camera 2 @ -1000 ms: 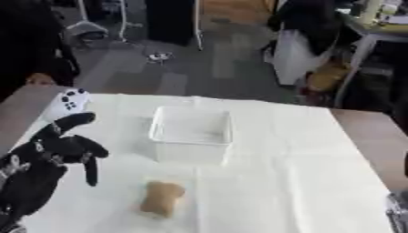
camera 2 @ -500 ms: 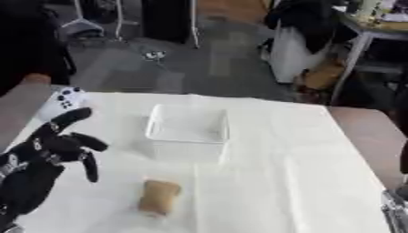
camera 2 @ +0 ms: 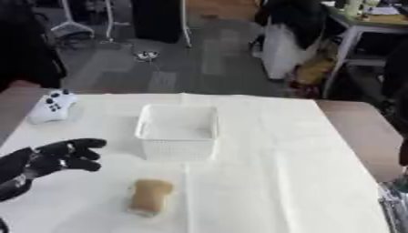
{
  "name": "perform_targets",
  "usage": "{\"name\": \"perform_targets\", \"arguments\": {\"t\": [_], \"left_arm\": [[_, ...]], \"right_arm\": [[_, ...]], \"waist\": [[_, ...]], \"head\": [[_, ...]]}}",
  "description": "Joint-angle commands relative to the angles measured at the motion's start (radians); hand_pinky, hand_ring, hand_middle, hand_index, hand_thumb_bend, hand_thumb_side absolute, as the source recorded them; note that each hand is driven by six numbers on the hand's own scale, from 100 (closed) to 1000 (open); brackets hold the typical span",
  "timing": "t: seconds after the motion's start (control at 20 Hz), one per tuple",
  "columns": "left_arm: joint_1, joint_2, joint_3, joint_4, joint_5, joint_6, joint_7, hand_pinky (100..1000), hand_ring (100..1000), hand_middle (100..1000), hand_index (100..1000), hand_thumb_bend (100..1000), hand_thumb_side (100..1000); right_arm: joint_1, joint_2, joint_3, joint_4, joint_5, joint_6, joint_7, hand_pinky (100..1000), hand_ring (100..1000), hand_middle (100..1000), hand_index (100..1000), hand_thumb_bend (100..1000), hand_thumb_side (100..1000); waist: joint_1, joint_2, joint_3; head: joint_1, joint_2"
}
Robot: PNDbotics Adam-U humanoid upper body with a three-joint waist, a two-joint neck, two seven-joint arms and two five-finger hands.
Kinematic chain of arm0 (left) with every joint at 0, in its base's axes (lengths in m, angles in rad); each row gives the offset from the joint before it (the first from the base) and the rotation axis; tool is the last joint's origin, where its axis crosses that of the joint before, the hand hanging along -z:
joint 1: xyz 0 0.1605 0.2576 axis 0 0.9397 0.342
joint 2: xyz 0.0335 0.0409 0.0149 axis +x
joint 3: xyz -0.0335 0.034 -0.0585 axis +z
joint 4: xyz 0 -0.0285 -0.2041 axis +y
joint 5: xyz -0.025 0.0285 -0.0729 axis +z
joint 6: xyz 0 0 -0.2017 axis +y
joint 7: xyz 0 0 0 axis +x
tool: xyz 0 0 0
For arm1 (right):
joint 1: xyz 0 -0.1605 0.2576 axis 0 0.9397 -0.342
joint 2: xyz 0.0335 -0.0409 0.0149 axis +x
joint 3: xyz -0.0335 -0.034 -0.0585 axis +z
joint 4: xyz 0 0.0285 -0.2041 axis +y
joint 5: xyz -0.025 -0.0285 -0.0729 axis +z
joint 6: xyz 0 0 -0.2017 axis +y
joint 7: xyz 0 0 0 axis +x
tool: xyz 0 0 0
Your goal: Pick up objects on the table and place them in the box.
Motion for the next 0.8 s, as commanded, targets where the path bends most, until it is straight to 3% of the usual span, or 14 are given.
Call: {"name": "perform_targets", "arguments": {"t": [0.05, 0.3, 0.8], "left_arm": [[-0.002, 0.084, -0.014, -0.018, -0.132, 0.083, -0.106, 793, 857, 998, 913, 839, 1000], [-0.02, 0.127, -0.029, -0.018, -0.193, 0.149, -0.182, 810, 835, 970, 911, 924, 1000], [-0.143, 0.174, -0.04, -0.018, -0.141, 0.193, -0.161, 798, 774, 890, 867, 942, 1000]], "right_arm": [[-0.014, -0.011, -0.003, -0.013, 0.002, 0.004, 0.002, 103, 287, 465, 586, 100, 1000], [-0.018, -0.01, 0.001, -0.013, -0.003, 0.004, 0.008, 104, 287, 463, 586, 100, 1000], [-0.032, 0.008, 0.017, -0.013, -0.028, 0.005, 0.034, 106, 287, 463, 585, 100, 1000]], "waist": [[0.006, -0.017, -0.004], [0.011, -0.019, -0.013], [0.023, -0.025, -0.045]], "head": [[-0.004, 0.003], [-0.005, 0.008], [0.023, -0.009]]}}
